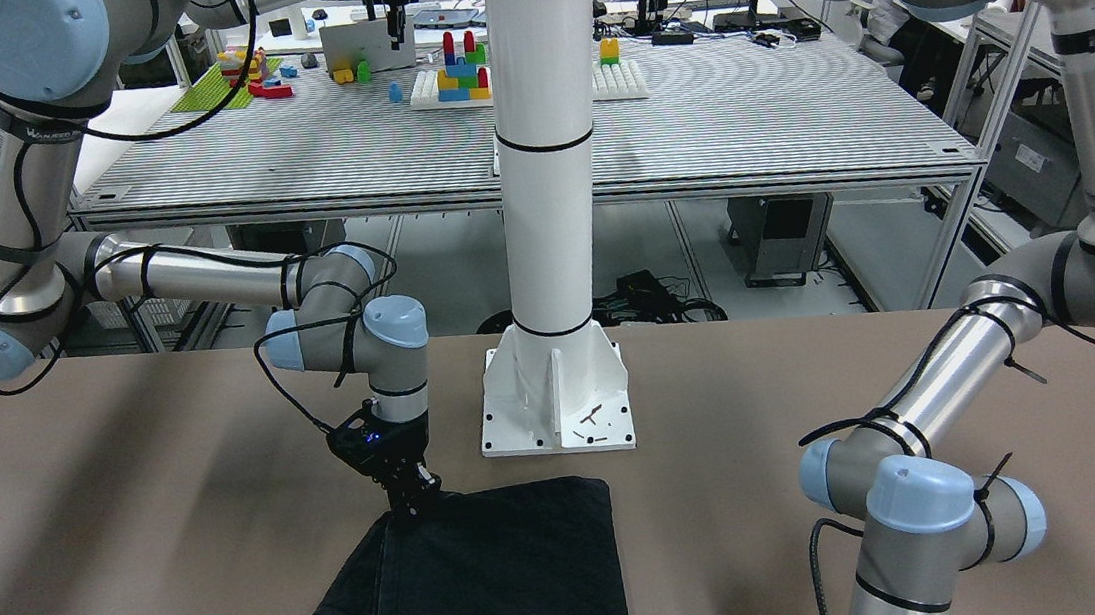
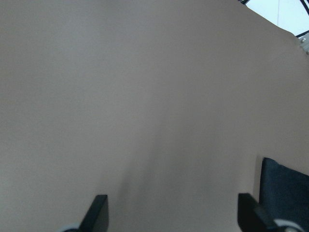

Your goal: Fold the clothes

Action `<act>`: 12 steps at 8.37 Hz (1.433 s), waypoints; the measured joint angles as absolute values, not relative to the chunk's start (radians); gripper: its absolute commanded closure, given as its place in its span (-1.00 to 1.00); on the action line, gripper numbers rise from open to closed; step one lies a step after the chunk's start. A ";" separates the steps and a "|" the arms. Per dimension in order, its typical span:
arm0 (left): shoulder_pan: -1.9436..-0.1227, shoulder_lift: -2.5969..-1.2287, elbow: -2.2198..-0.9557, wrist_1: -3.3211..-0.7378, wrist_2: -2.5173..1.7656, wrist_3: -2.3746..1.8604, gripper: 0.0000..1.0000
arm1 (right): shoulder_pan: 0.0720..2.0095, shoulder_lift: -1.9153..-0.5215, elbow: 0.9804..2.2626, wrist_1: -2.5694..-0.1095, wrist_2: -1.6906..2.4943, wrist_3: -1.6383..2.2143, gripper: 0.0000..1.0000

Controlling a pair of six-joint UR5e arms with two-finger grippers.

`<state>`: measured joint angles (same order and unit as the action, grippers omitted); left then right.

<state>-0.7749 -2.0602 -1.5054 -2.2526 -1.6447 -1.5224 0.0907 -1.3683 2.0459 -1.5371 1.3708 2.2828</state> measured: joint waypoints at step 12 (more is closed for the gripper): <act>-0.375 -1.885 -1.881 -2.156 -1.416 -1.935 -0.79 | 0.076 -1.355 2.142 -1.556 1.381 2.290 1.00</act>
